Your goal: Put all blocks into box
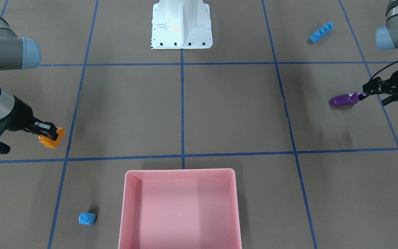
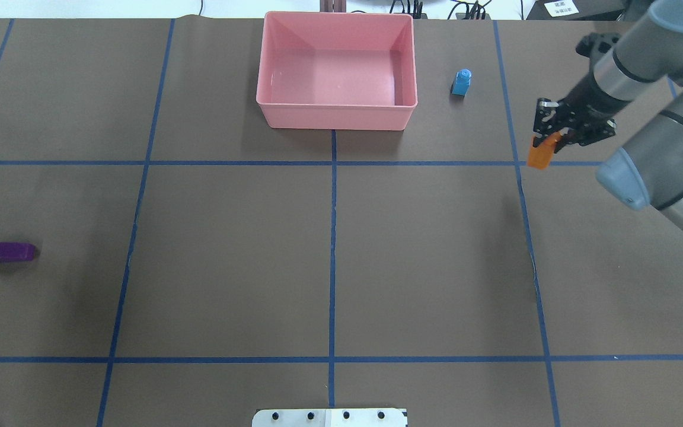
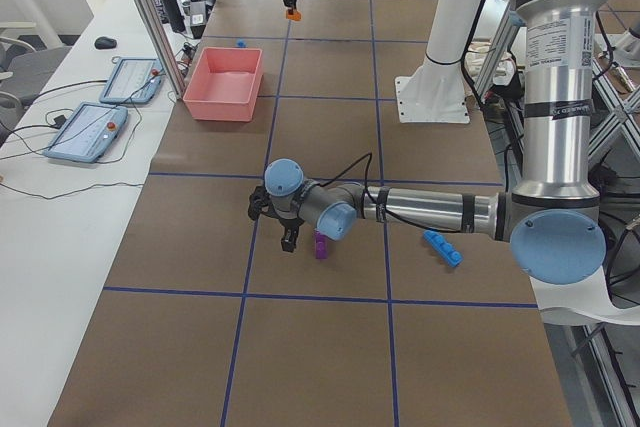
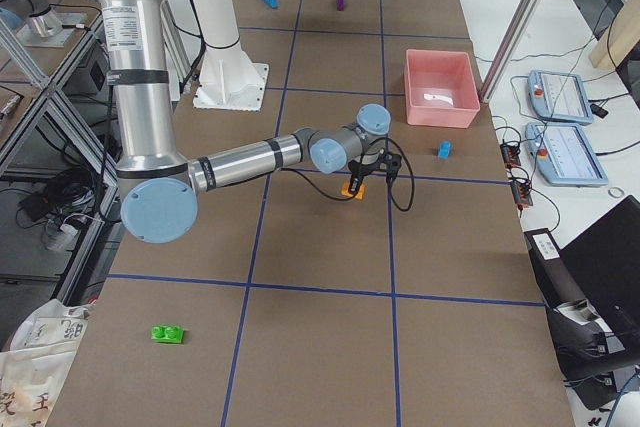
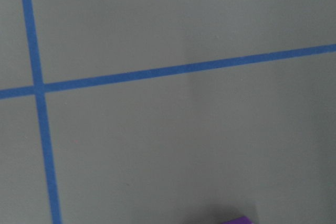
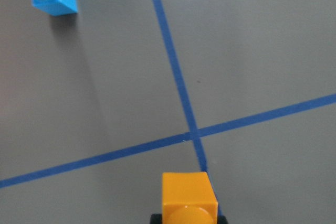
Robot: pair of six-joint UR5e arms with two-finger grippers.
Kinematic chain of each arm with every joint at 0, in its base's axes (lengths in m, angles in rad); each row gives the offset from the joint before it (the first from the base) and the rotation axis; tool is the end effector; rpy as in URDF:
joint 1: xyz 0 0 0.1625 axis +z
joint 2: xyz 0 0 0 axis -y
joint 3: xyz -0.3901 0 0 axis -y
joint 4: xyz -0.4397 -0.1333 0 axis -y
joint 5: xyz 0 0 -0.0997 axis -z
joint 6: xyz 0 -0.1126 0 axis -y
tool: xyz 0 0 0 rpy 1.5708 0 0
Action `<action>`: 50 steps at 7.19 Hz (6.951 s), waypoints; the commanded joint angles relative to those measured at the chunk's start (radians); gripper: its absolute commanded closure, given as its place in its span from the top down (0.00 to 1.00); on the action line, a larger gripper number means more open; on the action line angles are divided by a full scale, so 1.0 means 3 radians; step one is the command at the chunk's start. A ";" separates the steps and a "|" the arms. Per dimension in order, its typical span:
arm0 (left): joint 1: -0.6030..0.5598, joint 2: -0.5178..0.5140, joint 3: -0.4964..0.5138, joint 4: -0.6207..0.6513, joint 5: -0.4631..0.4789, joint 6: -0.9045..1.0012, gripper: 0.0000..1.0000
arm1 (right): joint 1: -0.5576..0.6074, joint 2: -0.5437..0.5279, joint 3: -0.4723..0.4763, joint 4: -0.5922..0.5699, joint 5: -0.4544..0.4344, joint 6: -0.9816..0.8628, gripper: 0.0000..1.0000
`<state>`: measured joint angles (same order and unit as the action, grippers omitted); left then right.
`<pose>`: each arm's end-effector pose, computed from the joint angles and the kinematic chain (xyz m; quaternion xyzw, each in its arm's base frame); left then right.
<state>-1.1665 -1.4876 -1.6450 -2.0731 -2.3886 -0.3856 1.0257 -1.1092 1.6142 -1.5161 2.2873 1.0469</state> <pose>0.1621 -0.5088 0.5758 0.0584 0.4421 0.1054 0.8888 -0.3060 -0.6192 0.3181 -0.0598 -0.4206 0.1297 0.8959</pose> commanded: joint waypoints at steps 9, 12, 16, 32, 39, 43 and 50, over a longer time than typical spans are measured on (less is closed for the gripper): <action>0.0646 0.0168 0.0052 -0.0427 0.0425 0.2635 1.00 | -0.0565 0.2240 -0.2650 0.1075 -0.0782 0.1138 0.96; 0.0652 0.0178 0.0130 -0.0422 0.0425 0.2635 0.85 | -0.0469 0.2240 -0.2630 0.1132 -0.0768 0.1128 1.00; 0.0606 0.0224 0.0125 -0.0422 0.0410 0.2564 0.00 | -0.0255 0.1956 -0.2234 0.1111 -0.0590 0.1077 1.00; 0.1137 -0.3882 0.2321 0.0158 0.1400 -0.1808 0.00 | -0.0310 0.1453 -0.2778 0.1735 -0.1212 0.0253 1.00; 0.0969 -0.3588 0.1743 0.0207 0.0980 -0.1880 1.00 | -0.0275 0.1514 -0.2824 0.1730 -0.1207 0.0243 0.00; 0.0882 -0.1795 -0.0056 0.0192 0.0829 -0.1692 1.00 | 0.0043 0.2165 -0.2660 0.1161 -0.0895 0.0431 0.00; 0.1110 0.1119 -0.1307 -0.0652 0.0971 0.0077 1.00 | -0.0826 0.2322 -0.2620 0.1439 -0.1494 0.1378 1.00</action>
<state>-0.8746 -1.3170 -2.0265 -2.1255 -2.1163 -0.4292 0.7892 -0.4190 0.8151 -1.0868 1.8413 1.4501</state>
